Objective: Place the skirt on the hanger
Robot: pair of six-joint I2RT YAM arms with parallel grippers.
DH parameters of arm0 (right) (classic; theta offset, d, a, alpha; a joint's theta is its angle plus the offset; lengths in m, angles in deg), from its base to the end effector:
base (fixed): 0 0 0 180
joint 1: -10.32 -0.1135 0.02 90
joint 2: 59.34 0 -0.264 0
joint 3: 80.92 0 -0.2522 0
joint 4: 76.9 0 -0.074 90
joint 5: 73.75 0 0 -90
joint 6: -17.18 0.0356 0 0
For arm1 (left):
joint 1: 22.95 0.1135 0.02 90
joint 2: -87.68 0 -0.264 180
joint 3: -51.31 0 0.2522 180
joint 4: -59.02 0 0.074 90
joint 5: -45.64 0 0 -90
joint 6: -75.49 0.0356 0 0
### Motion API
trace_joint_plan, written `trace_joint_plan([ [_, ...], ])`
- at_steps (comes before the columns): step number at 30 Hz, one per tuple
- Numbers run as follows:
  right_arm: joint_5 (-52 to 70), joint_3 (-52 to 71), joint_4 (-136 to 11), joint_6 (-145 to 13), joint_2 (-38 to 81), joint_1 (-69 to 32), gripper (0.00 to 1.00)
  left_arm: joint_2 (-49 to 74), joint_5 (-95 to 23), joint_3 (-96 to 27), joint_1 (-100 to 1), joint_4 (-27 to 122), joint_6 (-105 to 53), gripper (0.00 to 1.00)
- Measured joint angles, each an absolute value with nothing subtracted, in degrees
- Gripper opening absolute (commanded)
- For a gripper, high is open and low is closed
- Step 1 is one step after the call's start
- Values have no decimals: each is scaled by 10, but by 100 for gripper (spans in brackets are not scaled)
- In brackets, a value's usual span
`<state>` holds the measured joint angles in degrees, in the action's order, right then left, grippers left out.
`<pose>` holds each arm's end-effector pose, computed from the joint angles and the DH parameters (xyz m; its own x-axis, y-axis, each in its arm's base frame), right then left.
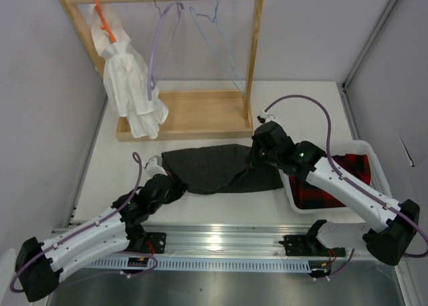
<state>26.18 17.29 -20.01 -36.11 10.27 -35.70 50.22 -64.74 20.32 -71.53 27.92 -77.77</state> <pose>0.1794 0.1771 0.3374 -0.7645 0.0558 -0.6422 -0.2080 0.9217 0.3276 0.1060 -0.1014 0.1802 -0.6462 -0.5330 -0.5463 -0.1261 0.7805 -0.6123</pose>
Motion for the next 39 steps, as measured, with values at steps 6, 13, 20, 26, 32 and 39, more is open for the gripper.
trace_joint_plan([
  [6,265,250,-206,-338,96,-359,0,433,-586,210,-688,317,-739,0],
  [13,269,266,-215,-325,84,-365,0,378,-549,228,-687,359,-715,38],
  [20,274,267,-218,-323,84,-366,0,425,-542,234,-687,371,-713,46],
  [26,274,267,-219,-323,84,-367,0,424,-542,235,-687,355,-713,50],
  [32,274,267,-219,-323,85,-367,0,422,-542,239,-687,331,-714,53],
  [39,274,268,-226,-323,85,-367,0,407,-542,240,-687,328,-714,54],
])
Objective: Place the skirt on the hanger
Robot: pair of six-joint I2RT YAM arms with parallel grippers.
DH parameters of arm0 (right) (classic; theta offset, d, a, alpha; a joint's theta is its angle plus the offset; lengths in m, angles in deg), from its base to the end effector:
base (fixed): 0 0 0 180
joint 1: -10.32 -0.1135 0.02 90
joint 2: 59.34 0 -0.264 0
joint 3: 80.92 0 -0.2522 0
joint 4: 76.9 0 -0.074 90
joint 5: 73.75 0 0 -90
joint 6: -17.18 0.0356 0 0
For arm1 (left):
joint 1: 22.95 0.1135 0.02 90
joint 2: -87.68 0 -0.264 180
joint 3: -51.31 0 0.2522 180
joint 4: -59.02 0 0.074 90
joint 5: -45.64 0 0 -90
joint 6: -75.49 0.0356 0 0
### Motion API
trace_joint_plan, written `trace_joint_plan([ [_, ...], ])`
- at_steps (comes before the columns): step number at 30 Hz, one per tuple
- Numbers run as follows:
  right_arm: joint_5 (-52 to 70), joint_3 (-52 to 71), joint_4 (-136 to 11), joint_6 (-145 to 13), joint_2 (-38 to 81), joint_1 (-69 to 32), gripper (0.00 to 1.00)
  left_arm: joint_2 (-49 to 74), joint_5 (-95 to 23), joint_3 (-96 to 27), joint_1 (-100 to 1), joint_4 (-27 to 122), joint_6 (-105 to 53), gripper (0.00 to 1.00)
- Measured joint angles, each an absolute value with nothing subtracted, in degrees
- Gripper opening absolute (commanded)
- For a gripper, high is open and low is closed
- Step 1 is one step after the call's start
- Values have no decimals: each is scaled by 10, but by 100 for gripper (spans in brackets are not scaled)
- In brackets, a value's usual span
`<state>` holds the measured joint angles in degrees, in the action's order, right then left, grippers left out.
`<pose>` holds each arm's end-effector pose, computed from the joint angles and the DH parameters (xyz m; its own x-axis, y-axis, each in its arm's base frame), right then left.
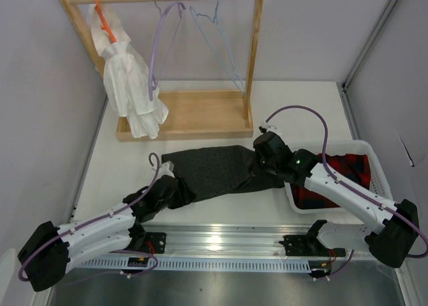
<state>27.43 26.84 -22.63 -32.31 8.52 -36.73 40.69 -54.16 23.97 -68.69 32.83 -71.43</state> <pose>0.1700 0.1725 0.2940 -0.8073 0.0680 -0.5862 -0.1427 0.9414 0.3058 0.1114 -0.1057 0.1435 -0.7953 -0.3670 -0.4826 -0.0795 0.8522 -0.5171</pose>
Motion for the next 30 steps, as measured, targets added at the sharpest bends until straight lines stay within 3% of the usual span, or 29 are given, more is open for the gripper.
trace_joint_plan([
  [7,274,268,-228,-323,86,-367,0,354,-527,244,-688,409,-717,49],
  [9,274,268,-228,-323,86,-367,0,337,-525,245,-690,435,-721,43],
  [14,274,270,-229,-323,86,-366,0,327,-528,245,-691,439,-726,10],
  [16,274,271,-230,-323,86,-365,0,333,-532,242,-691,425,-724,1],
  [23,274,275,-231,-324,86,-358,0,393,-549,192,-672,335,-698,0],
  [30,273,293,-232,-325,86,-351,0,457,-557,119,-567,244,-633,0],
])
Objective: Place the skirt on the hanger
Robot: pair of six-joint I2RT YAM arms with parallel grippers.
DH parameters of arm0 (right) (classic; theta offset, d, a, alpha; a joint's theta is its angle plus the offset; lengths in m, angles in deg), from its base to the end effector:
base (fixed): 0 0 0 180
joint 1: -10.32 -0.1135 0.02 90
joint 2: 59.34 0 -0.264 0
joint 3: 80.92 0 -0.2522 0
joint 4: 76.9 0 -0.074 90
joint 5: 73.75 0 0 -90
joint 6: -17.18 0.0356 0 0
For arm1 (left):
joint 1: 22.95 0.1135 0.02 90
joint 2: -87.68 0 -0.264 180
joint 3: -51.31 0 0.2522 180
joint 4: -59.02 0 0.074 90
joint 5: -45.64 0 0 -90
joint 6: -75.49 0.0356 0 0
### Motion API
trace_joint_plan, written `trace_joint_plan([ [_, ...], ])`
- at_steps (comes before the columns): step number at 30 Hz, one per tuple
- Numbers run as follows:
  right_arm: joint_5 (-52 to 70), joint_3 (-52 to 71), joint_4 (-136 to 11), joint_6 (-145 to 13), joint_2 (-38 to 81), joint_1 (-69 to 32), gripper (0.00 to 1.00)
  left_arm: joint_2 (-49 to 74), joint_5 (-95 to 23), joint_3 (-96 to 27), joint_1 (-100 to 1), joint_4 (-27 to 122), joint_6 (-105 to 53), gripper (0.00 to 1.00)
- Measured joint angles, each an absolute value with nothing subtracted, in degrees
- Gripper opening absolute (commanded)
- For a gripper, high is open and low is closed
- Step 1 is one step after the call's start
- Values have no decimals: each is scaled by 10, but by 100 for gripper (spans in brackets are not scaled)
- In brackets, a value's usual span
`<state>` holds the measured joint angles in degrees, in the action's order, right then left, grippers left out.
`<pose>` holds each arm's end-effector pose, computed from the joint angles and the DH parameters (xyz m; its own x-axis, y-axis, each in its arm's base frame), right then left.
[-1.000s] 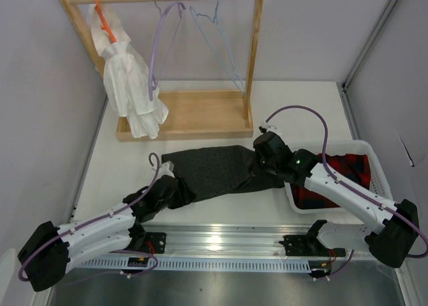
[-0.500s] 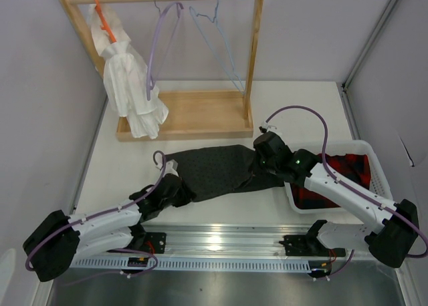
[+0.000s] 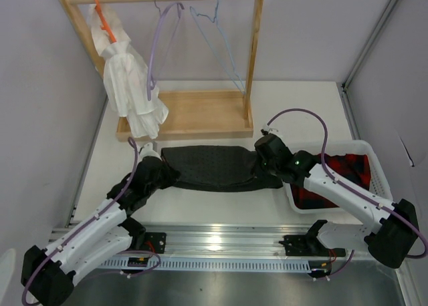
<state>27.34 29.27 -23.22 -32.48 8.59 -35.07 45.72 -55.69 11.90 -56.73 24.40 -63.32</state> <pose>0.1736 0.1662 0.2808 -0.8188 0.0745 -0.5692 -0.1116 0.9520 0.2851 0.1389 -0.0845 0.2130 -0.6431 -0.4576 -0.6141 -0.1046 0.8468 -0.5215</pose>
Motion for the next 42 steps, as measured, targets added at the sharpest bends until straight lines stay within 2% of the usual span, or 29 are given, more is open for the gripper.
trace_joint_plan([
  [6,268,354,-255,-318,82,-351,0,436,-537,106,-486,218,-598,0],
  [14,251,412,-269,-297,53,-351,0,431,-465,126,-440,210,-585,0],
  [18,257,342,-225,-313,43,-331,0,434,-456,36,-438,157,-557,0],
  [23,291,137,-179,-349,44,-313,0,450,-468,-156,-436,130,-519,0],
  [27,299,35,-174,-365,24,-314,0,506,-471,-239,-435,114,-505,0],
  [33,273,10,-167,-366,-39,-327,0,579,-448,-305,-435,54,-504,0],
  [42,239,-36,-134,-362,-43,-331,0,580,-430,-364,-435,-16,-505,0],
])
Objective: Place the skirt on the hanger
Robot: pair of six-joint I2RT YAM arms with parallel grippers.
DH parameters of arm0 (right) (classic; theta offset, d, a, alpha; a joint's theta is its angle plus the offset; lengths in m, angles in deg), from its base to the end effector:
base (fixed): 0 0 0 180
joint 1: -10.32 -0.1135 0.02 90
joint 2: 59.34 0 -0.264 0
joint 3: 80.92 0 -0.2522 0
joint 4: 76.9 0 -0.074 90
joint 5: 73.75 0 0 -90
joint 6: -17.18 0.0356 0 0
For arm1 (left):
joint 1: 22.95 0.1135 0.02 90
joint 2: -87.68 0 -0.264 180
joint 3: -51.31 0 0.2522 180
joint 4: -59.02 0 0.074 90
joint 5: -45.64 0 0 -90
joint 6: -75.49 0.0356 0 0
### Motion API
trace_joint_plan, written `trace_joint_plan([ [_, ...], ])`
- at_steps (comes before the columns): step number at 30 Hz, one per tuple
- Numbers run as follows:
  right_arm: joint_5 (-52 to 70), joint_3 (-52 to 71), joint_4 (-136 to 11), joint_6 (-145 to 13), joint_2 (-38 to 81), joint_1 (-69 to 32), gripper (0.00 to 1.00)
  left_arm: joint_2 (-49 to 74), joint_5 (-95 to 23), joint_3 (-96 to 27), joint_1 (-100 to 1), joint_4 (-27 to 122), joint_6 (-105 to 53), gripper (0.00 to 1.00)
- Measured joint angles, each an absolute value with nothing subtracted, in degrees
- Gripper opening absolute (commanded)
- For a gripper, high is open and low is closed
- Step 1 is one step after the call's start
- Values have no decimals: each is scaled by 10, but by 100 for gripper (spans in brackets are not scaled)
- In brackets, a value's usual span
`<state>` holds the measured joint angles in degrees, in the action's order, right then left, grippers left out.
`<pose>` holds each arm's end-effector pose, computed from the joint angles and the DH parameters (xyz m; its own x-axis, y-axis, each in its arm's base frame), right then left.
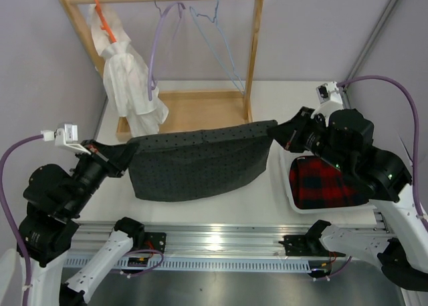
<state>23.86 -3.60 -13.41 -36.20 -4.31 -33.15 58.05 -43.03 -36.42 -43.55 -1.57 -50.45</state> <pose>0.1075 0.0955 0.4864 -0.5106 0.3307 -0.7937 -0.3549 0.7597 0.5448 0.0309 -0.0125 0.4534 -0.2521 -0.5321 -0.8083 0.2785 0.7600 -0.5872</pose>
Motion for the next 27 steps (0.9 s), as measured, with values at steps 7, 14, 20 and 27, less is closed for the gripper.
trace_joint_plan([
  [7,244,-65,-124,-371,31,-313,0,531,-460,-342,-435,8,-500,0],
  [14,191,38,-187,-387,154,-231,0,402,-479,-217,-413,104,-490,0],
  [20,131,94,-259,-401,260,-166,0,265,-435,-173,-352,176,-489,0],
  [27,105,93,-321,-414,303,-148,0,200,-395,-176,-303,230,-483,0],
])
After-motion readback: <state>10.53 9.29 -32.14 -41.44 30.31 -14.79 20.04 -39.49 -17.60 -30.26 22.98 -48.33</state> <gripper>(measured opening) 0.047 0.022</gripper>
